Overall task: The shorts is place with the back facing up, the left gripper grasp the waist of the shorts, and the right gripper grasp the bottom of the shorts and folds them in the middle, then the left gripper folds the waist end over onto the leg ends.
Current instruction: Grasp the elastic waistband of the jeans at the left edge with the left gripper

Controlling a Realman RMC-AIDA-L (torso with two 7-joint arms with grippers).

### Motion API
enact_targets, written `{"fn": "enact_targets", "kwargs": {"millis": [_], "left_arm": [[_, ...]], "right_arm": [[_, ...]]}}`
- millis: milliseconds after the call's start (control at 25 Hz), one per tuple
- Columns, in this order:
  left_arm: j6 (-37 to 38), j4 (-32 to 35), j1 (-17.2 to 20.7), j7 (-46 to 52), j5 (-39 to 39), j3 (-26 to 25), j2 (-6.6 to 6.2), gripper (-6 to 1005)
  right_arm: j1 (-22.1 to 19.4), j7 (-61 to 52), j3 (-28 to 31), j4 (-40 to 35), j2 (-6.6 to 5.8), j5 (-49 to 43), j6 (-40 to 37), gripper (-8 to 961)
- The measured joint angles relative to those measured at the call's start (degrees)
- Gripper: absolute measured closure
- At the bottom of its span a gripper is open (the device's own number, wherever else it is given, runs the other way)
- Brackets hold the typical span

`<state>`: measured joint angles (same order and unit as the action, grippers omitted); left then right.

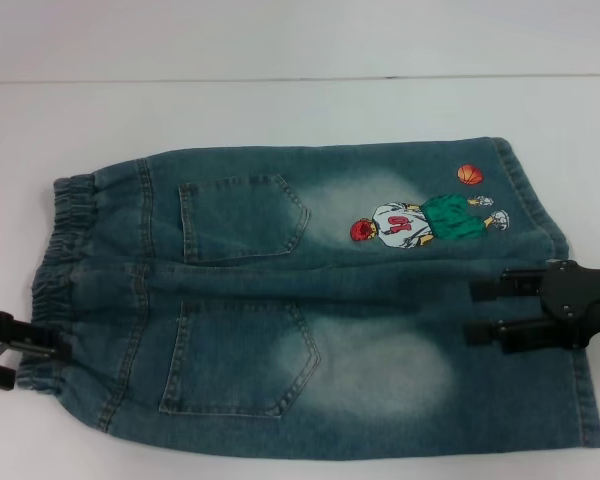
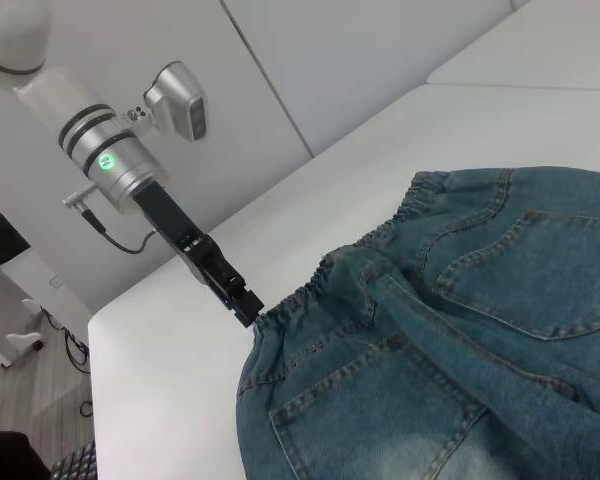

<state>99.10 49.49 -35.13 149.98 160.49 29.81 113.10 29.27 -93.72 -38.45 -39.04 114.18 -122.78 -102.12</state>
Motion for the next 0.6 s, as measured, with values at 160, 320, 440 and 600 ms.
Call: {"fn": "enact_targets", "kwargs": {"millis": [160, 320, 440, 600], "left_arm": [[-0.4, 0.0, 0.0, 0.0, 0.0, 0.2, 0.01, 97], [-0.8, 0.0, 0.1, 0.0, 0.0, 0.2, 0.01, 104], [-1.1, 0.0, 0.2, 0.0, 0.0, 0.2, 0.01, 109], [-1.2, -0.2, 0.3, 0.1, 0.0, 0.2, 0.1, 115]], "right_arm": [[-0.1, 0.2, -0.1, 0.1, -0.01, 0.0, 0.0, 103], [-0.3, 0.6, -0.1, 0.3, -0.01, 0.0, 0.0, 103], [-0.3, 0.7, -0.1, 0.3, 0.01, 0.0, 0.0, 102], [-0.4, 0.7, -0.1, 0.3, 0.03, 0.0, 0.0, 103]]}}
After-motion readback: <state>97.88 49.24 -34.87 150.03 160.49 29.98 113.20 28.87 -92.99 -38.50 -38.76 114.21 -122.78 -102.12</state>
